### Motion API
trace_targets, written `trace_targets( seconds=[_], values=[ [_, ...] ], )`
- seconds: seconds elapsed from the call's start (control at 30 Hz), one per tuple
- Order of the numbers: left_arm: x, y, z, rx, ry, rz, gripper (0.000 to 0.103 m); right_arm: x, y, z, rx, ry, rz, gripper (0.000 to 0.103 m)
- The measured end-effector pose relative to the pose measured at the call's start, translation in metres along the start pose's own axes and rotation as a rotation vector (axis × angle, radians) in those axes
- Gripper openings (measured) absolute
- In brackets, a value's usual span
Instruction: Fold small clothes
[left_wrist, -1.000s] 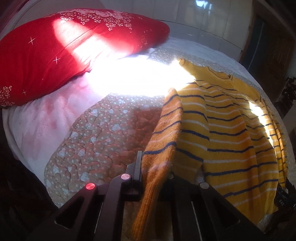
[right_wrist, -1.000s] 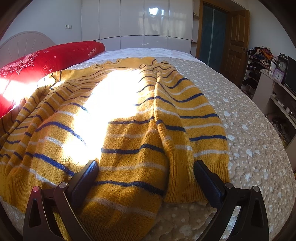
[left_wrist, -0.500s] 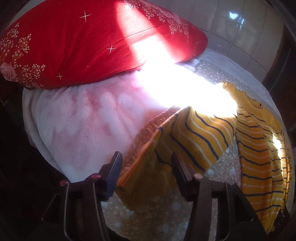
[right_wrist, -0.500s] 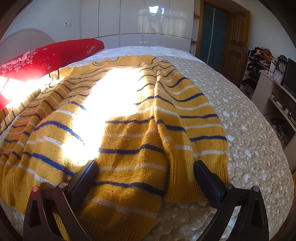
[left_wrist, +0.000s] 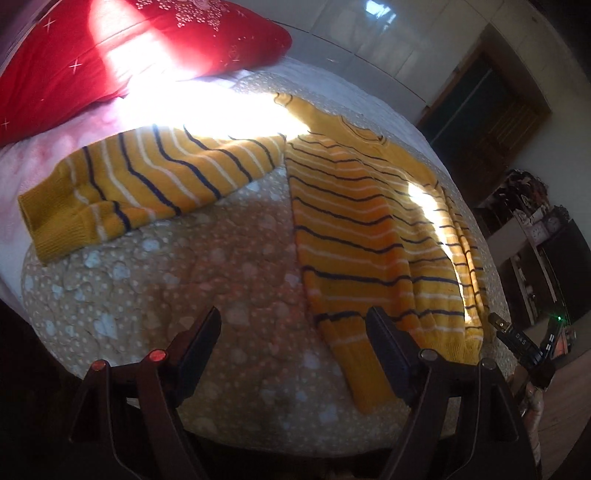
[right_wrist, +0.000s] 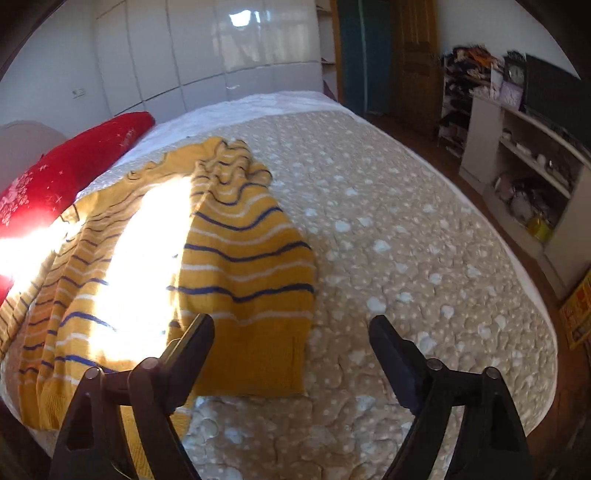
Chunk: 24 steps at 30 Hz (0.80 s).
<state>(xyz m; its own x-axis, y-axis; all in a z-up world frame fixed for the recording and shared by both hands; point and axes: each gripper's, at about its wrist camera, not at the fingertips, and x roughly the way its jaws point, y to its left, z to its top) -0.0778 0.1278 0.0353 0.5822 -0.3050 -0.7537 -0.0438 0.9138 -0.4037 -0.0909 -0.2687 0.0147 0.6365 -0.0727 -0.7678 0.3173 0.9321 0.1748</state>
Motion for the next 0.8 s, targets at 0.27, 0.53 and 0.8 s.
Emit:
trace_targets(
  seconds=[0.27,0.53,0.8],
  values=[
    [0.031,-0.033,-0.018,0.046,0.078,-0.011,0.080,0.016,0.018,0.003,-0.009,0.063,0.092,0.013],
    [0.042,-0.044,-0.020,0.057,0.104,-0.018,0.080,0.002,-0.062,0.046,0.126,-0.030,-0.232,0.007],
    [0.049,-0.052,-0.021,0.073,0.088,0.011,0.081,-0.020,-0.077,0.037,0.167,-0.034,-0.108,0.023]
  ],
)
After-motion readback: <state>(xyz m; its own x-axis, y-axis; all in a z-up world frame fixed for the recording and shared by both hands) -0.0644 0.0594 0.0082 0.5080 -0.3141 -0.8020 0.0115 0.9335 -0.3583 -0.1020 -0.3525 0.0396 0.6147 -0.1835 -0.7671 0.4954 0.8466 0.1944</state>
